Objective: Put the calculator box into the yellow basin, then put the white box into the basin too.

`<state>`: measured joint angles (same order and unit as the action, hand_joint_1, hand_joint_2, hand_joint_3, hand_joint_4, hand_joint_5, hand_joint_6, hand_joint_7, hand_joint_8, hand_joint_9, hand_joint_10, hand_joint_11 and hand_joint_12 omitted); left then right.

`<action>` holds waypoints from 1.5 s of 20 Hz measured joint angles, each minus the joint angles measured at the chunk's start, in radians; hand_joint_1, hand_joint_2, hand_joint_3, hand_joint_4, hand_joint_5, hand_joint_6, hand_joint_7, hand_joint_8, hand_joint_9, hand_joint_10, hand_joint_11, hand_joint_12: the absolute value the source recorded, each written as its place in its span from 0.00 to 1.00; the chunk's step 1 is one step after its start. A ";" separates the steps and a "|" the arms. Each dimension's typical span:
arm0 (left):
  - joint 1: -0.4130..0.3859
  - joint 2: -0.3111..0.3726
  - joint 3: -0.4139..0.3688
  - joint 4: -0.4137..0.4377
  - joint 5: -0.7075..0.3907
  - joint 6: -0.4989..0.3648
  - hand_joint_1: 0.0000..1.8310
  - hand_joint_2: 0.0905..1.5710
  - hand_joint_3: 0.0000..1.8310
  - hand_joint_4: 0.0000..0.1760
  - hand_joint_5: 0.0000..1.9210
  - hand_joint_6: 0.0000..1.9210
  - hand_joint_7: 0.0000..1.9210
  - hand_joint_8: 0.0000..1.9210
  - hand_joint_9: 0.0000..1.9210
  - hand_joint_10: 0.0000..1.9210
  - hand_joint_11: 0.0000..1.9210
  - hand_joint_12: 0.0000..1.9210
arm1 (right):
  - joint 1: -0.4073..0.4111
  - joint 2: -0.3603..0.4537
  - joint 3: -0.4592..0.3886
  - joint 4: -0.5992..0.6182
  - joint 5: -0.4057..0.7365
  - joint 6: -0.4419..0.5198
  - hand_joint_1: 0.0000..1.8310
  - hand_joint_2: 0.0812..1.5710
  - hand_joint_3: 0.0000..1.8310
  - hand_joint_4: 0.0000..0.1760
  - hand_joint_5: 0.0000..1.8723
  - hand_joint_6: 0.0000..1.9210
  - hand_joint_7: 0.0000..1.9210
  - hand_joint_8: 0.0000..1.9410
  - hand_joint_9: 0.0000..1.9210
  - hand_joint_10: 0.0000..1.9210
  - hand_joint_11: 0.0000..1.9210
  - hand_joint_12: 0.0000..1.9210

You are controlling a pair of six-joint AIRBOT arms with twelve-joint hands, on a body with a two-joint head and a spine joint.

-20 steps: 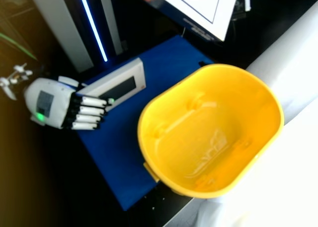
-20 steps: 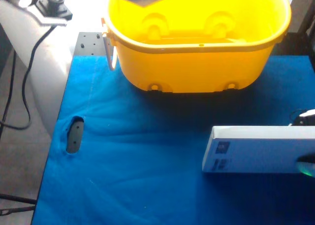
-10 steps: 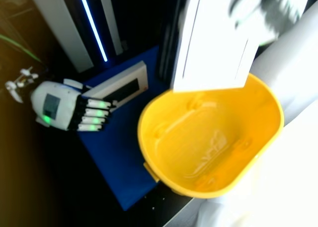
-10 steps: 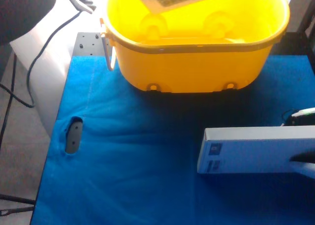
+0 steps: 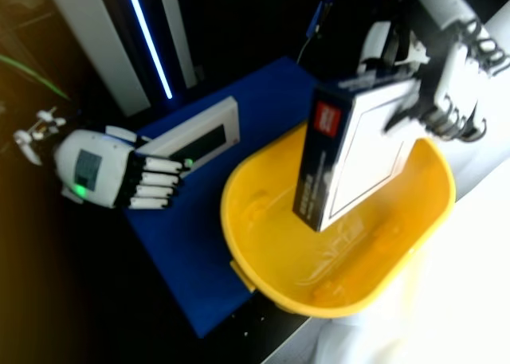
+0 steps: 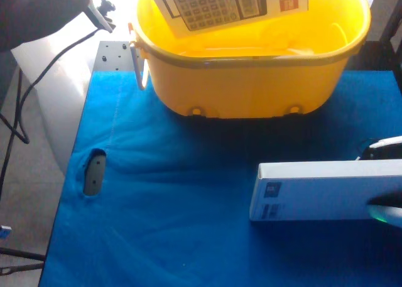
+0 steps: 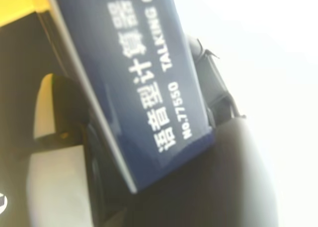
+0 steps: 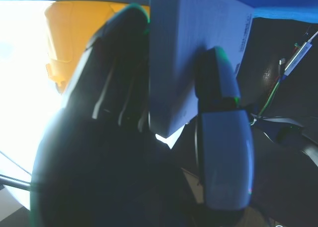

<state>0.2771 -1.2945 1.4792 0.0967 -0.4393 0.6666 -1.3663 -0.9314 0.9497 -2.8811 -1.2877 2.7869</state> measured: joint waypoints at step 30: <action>0.004 0.358 -0.275 -0.087 -0.426 0.067 0.44 0.67 0.00 0.00 0.35 0.00 0.29 0.00 0.26 0.08 0.00 0.73 | 0.063 0.164 -0.109 -0.088 -0.233 0.026 0.75 0.70 0.00 0.00 0.51 0.51 0.49 0.53 0.47 0.63 0.40 0.65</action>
<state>0.2813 -0.9363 1.2037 0.0093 -0.8658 0.7334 -1.3037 -0.7673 0.8406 -2.9692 -1.5211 2.8124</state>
